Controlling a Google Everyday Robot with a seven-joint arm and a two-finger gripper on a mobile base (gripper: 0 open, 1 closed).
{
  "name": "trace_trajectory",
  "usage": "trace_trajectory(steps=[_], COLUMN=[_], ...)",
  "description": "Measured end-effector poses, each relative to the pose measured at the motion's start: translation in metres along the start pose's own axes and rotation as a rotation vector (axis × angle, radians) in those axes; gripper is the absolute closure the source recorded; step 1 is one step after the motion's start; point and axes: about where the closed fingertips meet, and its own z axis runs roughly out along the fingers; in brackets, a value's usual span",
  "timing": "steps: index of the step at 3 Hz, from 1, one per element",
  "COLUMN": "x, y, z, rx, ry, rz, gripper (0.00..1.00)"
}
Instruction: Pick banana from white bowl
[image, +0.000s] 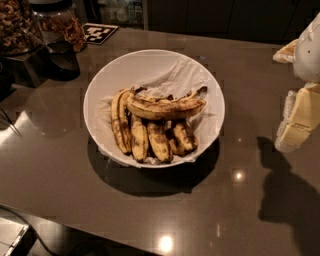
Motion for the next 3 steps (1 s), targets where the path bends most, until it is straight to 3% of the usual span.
trace_trajectory(steps=[1,2,3], x=[-0.003,-0.017,-0.056], y=[0.0,0.004,0.016], z=[-0.002,0.004,0.016], rx=[0.012,0.019,0.009], ry=[0.006,0.086,0.23], rz=[-0.009,-0.062,-0.187], gripper=[0.0,0.0,0.0])
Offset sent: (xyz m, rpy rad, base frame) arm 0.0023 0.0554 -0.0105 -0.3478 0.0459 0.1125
